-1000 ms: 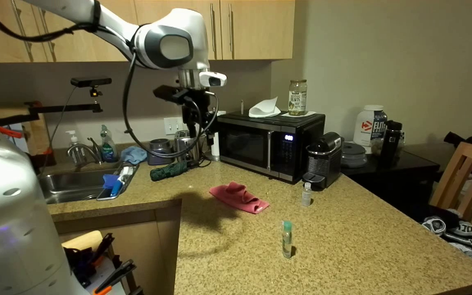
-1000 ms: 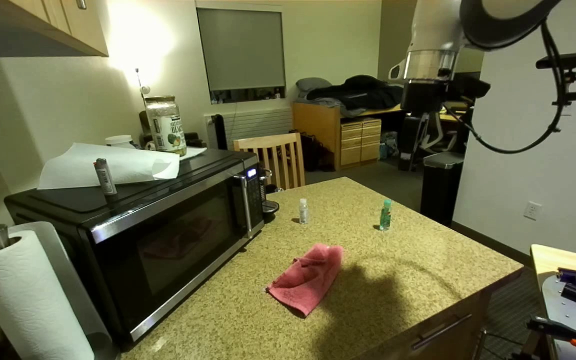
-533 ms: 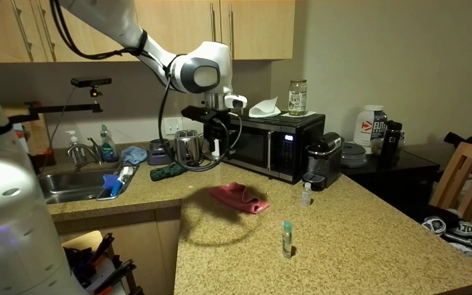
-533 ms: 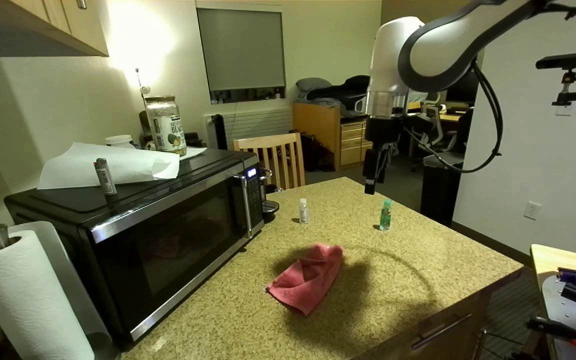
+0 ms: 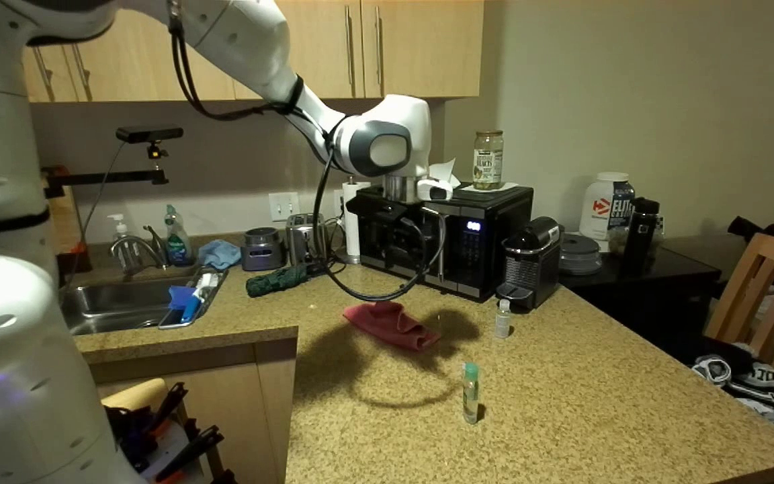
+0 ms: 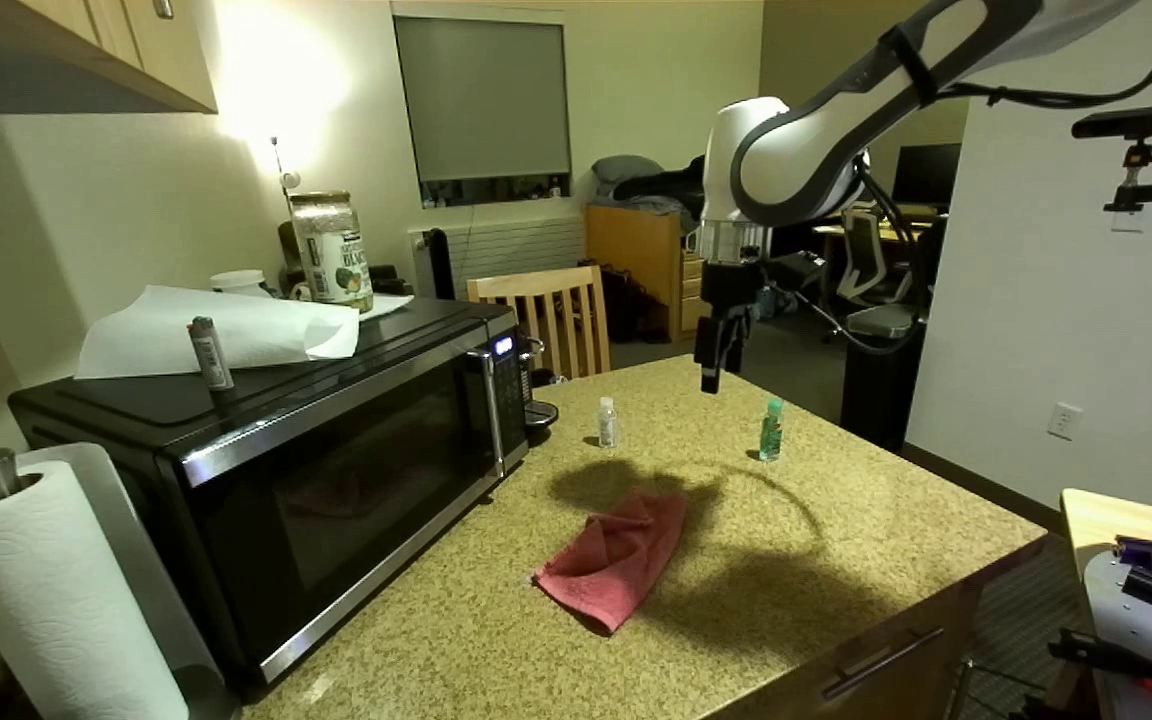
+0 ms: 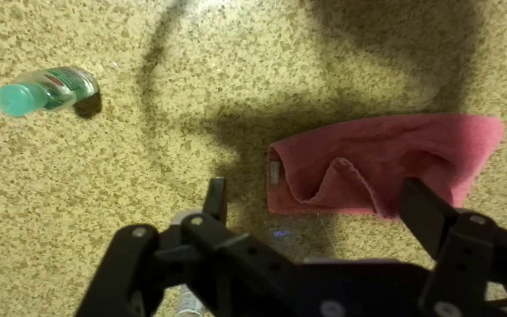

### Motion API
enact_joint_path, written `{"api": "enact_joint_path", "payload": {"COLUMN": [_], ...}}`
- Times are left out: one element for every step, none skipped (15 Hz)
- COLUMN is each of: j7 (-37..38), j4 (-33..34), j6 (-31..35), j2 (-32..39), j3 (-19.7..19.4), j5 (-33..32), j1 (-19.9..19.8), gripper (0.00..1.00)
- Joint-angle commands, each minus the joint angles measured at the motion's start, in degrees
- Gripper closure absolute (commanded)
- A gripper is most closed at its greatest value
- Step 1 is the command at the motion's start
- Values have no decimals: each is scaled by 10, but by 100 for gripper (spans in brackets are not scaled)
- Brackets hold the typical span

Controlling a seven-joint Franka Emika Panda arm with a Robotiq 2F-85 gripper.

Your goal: Fold the pink towel in half from right to left

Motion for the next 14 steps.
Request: {"api": "enact_joint_path", "payload": {"j7": [-23,-29,-35,-43,-54,-64,-74,-81,-86,-87,-87,-89,-93,-94], "j4": [51,64,76,91,109,125,146,164,183,203,221,238,255,272], "j6": [-6,-12,-16,-19,-23,-28,-35,-43,-53,-65,-74,-87,-97,-110], "j2": [59,75,91,110,130,147,168,187,204,221,236,250,263,276], "j3": [5,10,14,20,27,34,40,45,48,49,49,49,49,49], "j5": [12,19,26,33,47,58,67,71,70,62,56,51,48,46], "j1": [-20,-24,-26,-28,-31,-34,-39,-43,-45,-47,-48,-50,-52,-53], "gripper": [0,0,0,0,0,0,0,0,0,0,0,0,0,0]}}
